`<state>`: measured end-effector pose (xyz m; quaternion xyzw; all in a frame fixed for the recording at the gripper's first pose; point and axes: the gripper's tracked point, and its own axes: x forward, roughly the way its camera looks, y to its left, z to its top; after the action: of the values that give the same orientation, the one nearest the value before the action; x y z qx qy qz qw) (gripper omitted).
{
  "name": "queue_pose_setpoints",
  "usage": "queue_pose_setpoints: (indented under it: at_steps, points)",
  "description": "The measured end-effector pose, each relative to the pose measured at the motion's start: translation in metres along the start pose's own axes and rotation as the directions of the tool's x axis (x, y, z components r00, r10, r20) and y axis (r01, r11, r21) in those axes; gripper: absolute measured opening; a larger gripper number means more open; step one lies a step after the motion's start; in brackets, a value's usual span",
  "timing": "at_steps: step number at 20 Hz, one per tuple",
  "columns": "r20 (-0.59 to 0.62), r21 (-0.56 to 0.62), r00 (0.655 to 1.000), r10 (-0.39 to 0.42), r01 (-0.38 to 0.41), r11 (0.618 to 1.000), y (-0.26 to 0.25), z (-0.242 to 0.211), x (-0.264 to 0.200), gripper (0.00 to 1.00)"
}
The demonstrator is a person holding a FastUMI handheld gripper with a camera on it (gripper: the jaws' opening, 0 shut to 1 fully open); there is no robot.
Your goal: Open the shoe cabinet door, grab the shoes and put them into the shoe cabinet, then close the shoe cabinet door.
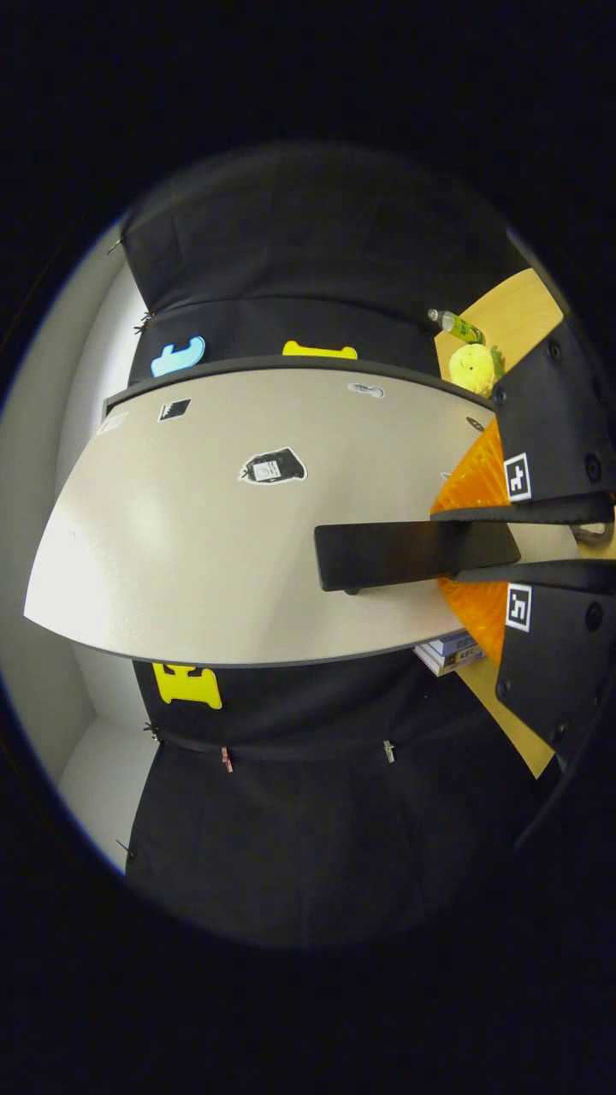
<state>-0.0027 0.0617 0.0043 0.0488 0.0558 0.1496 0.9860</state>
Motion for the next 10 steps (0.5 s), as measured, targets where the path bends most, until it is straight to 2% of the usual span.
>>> queue_pose_setpoints:
  at_steps: [6, 10]
  points:
    - [0.007, 0.016, 0.996, -0.083, 0.083, 0.996, -0.051, 0.001, -0.037, 0.19]
    - [0.032, 0.055, 0.995, -0.095, 0.093, 0.994, -0.081, 0.005, -0.049, 0.19]
